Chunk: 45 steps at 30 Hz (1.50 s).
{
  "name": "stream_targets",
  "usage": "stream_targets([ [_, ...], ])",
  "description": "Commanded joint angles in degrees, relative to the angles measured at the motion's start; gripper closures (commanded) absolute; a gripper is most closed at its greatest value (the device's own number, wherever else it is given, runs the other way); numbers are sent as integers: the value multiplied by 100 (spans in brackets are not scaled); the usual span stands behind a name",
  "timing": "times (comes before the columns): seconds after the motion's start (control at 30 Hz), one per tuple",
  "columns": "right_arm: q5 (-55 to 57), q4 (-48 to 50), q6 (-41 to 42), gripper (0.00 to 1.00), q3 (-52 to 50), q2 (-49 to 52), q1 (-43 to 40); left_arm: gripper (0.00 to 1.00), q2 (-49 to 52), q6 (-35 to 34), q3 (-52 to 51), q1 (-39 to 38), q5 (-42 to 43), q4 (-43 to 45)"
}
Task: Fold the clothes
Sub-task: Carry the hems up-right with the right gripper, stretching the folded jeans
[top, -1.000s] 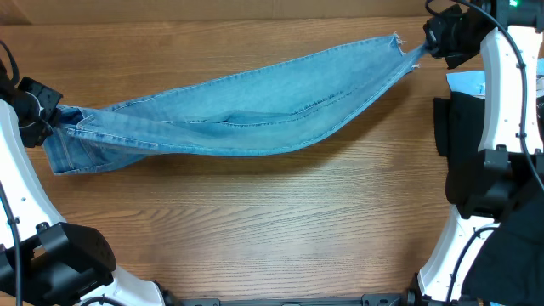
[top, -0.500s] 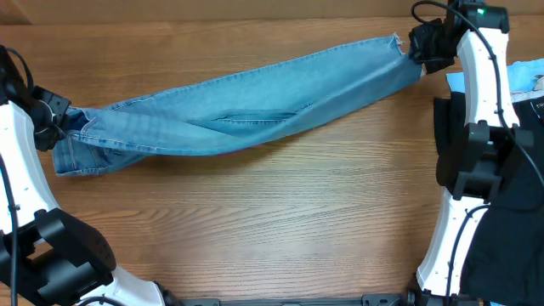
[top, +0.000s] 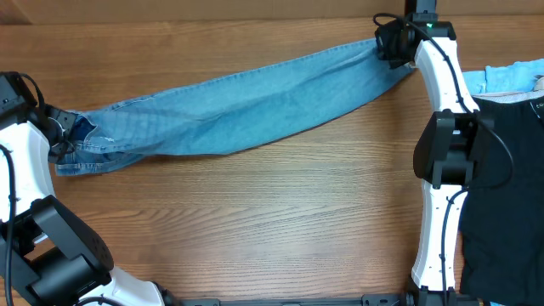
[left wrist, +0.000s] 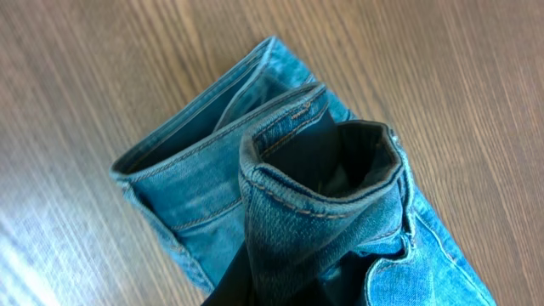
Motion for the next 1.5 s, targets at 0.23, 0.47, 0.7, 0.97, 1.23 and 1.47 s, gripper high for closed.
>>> stream_targets([
  [0.23,667,960,2,92,52,181,-20,96,26,138,-131,31,-118,186],
  [0.47,793,973,-2,92,52,186,-17,96,-688,116,44,24,87,-979],
  [0.7,793,859,-2,92,50,186,-17,96,-2120,-52,492,24,717,-2483],
  [0.97,791,754,0,92,50,186,-17,96,-2256,-352,450,-96,678,-4253],
  [1.23,796,688,-2,91,50,186,-17,96,-2256,-654,-739,-92,758,-4402],
  [1.47,846,680,-2,91,50,186,-17,96,-2028,-949,-1303,1067,2131,-2785],
])
